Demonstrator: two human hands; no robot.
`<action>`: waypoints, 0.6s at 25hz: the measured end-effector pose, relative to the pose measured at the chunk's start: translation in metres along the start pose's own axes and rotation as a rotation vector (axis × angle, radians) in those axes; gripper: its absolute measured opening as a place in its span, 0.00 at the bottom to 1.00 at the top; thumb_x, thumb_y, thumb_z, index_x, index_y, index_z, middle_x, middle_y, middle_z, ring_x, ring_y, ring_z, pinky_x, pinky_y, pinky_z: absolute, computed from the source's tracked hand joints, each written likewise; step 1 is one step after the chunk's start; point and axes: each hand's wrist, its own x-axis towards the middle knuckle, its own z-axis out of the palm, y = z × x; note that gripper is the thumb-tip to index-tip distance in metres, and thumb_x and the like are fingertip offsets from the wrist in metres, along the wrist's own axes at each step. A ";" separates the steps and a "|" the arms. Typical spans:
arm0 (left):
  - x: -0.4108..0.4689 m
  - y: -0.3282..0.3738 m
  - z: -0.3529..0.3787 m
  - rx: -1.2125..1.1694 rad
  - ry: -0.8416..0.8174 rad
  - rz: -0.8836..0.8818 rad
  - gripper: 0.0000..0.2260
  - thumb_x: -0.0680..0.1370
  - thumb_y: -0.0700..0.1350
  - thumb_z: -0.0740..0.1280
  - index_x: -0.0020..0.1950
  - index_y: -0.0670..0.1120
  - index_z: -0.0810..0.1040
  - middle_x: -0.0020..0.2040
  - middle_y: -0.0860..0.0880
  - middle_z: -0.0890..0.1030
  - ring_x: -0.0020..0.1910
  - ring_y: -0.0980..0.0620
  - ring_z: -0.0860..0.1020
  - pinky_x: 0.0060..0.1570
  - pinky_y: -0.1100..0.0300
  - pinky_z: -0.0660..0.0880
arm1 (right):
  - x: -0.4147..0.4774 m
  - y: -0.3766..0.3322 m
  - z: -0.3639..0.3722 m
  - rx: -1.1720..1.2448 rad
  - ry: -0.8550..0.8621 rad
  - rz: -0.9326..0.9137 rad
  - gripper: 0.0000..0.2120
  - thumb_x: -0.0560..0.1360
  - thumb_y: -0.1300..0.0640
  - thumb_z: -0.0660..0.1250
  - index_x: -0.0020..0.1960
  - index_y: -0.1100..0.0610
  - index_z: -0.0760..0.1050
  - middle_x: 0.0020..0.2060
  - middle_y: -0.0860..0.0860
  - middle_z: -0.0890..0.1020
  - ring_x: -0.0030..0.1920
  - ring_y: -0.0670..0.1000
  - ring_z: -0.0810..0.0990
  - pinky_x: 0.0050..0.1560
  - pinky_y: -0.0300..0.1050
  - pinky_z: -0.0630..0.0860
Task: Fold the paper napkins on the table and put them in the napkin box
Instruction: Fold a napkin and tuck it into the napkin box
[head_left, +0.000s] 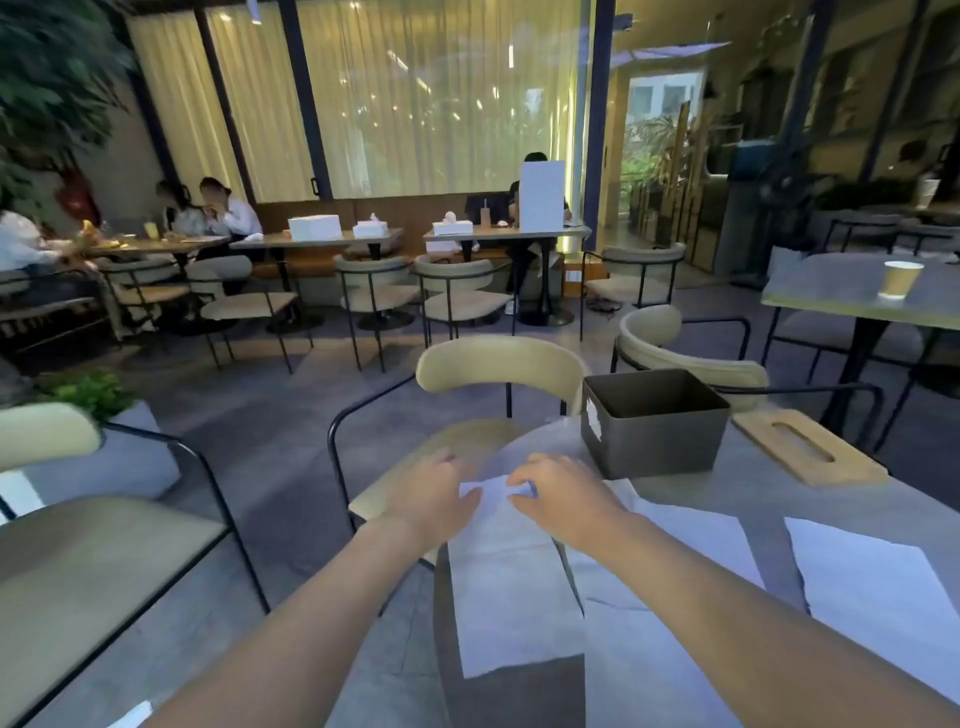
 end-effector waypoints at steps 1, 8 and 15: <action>0.004 -0.003 0.004 0.028 -0.022 -0.022 0.18 0.81 0.52 0.63 0.69 0.49 0.78 0.65 0.48 0.78 0.66 0.45 0.77 0.62 0.52 0.75 | 0.003 0.002 0.004 -0.026 0.004 -0.013 0.13 0.81 0.53 0.65 0.59 0.52 0.85 0.52 0.53 0.82 0.59 0.58 0.79 0.56 0.50 0.75; 0.008 -0.004 0.008 0.069 -0.016 -0.060 0.14 0.81 0.50 0.63 0.64 0.50 0.80 0.60 0.48 0.83 0.61 0.43 0.80 0.53 0.53 0.76 | 0.010 0.007 0.018 -0.156 0.066 -0.074 0.12 0.78 0.60 0.62 0.35 0.55 0.74 0.35 0.48 0.71 0.45 0.57 0.70 0.47 0.51 0.68; 0.007 0.016 -0.025 -0.469 0.126 -0.101 0.07 0.82 0.41 0.63 0.49 0.39 0.77 0.41 0.46 0.79 0.41 0.46 0.75 0.38 0.59 0.68 | -0.002 -0.006 0.000 0.801 0.119 0.203 0.31 0.75 0.53 0.76 0.75 0.47 0.67 0.63 0.44 0.74 0.62 0.46 0.75 0.56 0.39 0.74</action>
